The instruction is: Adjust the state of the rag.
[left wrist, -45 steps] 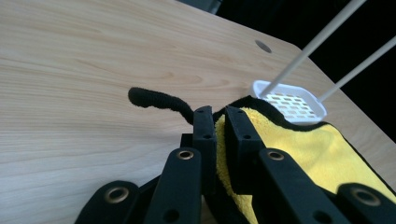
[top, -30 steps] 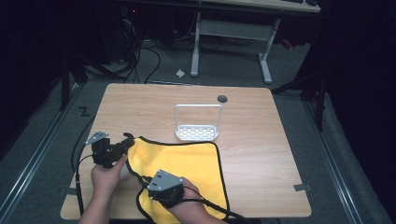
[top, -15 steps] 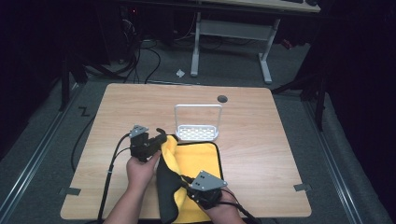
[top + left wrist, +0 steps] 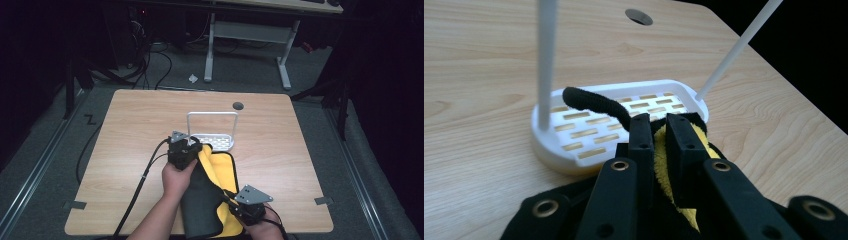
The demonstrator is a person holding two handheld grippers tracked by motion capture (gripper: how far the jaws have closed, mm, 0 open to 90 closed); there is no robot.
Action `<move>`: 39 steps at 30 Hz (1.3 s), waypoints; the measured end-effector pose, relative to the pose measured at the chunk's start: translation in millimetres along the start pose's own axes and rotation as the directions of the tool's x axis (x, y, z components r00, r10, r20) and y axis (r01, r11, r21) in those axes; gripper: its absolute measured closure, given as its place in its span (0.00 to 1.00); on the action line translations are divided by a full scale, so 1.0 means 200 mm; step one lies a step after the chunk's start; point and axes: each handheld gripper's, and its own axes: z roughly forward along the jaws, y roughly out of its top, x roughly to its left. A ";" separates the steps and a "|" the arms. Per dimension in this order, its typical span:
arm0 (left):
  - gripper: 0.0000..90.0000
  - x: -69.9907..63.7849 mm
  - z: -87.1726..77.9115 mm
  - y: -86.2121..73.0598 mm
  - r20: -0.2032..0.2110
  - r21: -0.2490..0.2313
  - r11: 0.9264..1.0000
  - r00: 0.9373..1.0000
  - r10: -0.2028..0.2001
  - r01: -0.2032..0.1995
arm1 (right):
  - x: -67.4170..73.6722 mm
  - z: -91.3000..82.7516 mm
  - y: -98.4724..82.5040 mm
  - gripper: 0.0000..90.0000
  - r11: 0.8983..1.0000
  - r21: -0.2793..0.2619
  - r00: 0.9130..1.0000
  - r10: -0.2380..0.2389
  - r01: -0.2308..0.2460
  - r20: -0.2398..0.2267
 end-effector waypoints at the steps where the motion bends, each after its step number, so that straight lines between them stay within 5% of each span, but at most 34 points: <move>1: 0.90 -0.01 0.02 0.00 -0.003 0.002 1.000 1.000 0.006 -0.006 | -0.01 0.00 -0.01 0.90 1.000 0.007 1.000 0.010 -0.010 0.001; 9: 0.86 -0.04 0.09 -0.02 0.026 0.017 1.000 1.000 -0.006 0.006 | -0.04 -0.03 -0.05 0.83 0.998 0.030 0.999 0.046 -0.046 0.007; 11: 0.73 -0.04 0.09 -0.02 0.076 0.007 1.000 0.997 -0.015 0.015 | -0.04 -0.03 -0.05 0.77 0.999 0.020 0.999 0.036 -0.036 0.008; 15: 0.58 -0.04 0.04 -0.01 0.103 -0.018 1.000 0.994 0.021 -0.019 | -0.03 -0.04 -0.04 0.74 1.000 0.009 0.999 0.023 -0.023 0.024; 21: 0.55 0.03 -0.05 0.00 0.075 -0.029 0.998 0.996 0.056 -0.054 | -0.06 -0.05 -0.04 0.74 0.999 0.003 0.999 0.035 -0.036 0.041; 26: 0.55 0.10 -0.04 -0.06 -0.010 0.058 0.990 0.991 0.132 -0.131 | -0.07 -0.03 -0.04 0.72 0.999 0.013 0.998 0.033 -0.034 0.051; 31: 0.59 0.19 0.00 -0.14 -0.067 0.107 0.989 0.991 0.114 -0.106 | -0.15 0.04 -0.02 0.71 0.998 0.033 0.995 0.049 -0.052 0.089; 36: 0.80 0.20 0.01 -0.16 -0.083 0.107 0.986 0.987 0.138 -0.129 | -0.21 0.17 0.02 0.73 0.995 0.060 0.994 0.078 -0.082 0.079; 39: 0.91 0.20 0.02 -0.17 -0.093 0.116 0.982 0.983 0.157 -0.146 | -0.23 0.22 0.04 0.86 0.995 0.079 0.994 0.057 -0.065 0.095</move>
